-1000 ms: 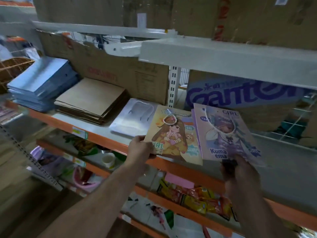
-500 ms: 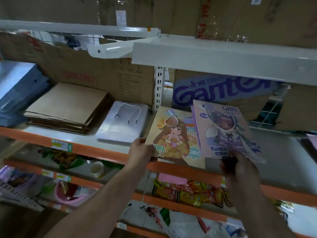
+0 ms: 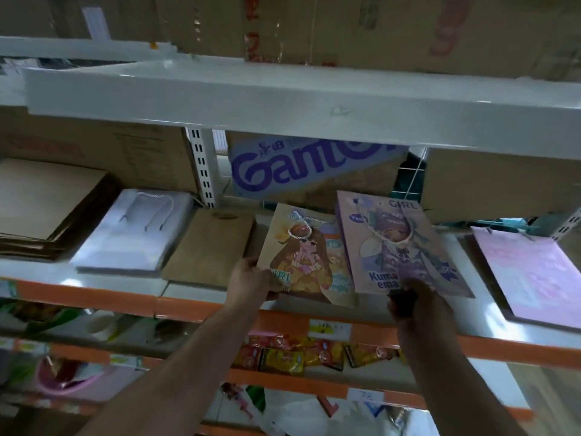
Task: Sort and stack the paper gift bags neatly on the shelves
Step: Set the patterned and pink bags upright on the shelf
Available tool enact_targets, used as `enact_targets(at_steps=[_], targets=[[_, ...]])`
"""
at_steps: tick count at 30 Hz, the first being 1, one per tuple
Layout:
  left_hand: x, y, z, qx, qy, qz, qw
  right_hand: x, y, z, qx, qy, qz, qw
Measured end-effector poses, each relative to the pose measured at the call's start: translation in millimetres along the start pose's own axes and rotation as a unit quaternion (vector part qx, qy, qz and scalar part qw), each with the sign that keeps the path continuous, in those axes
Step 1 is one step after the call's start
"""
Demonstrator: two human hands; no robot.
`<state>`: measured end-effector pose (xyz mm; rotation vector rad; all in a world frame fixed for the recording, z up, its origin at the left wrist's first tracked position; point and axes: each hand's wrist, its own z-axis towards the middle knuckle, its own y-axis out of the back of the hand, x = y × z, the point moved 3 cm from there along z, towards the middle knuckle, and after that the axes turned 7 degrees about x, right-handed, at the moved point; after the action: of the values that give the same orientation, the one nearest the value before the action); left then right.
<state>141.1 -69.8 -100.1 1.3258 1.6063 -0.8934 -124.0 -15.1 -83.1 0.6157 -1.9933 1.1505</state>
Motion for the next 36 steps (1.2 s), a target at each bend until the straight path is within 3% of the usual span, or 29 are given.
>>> enact_targets(at_steps=[3,5,8,11,14,16,28,30,34,36], targets=[[8,-16,4,-0.05,0.004,0.123,0.991,5,13,16,-0.011,-0.006,-0.041,0.999],[8,-24,0,-0.083,-0.025,0.254,0.963,8,19,22,0.013,-0.013,-0.057,0.998],[9,-38,-7,-0.05,-0.132,0.481,0.865,11,25,28,0.016,-0.045,-0.07,0.996],[21,-47,-4,0.075,-0.2,0.623,0.752,8,27,34,0.013,-0.045,-0.08,0.996],[29,-43,6,0.099,-0.212,0.661,0.713,7,25,35,0.011,-0.045,-0.074,0.996],[31,-42,14,0.085,-0.205,0.669,0.709,5,20,34,0.014,-0.04,-0.073,0.996],[15,-8,-3,0.019,-0.231,0.575,0.785,-29,-32,12,-0.005,-0.046,-0.088,0.995],[14,10,-12,0.018,-0.234,0.592,0.771,-42,-44,8,-0.013,-0.053,-0.091,0.994],[31,49,-14,0.037,-0.209,0.686,0.696,-69,-73,0,-0.022,-0.059,-0.076,0.995],[40,65,-6,0.041,-0.189,0.695,0.693,-82,-86,-3,-0.024,-0.056,-0.072,0.996]])
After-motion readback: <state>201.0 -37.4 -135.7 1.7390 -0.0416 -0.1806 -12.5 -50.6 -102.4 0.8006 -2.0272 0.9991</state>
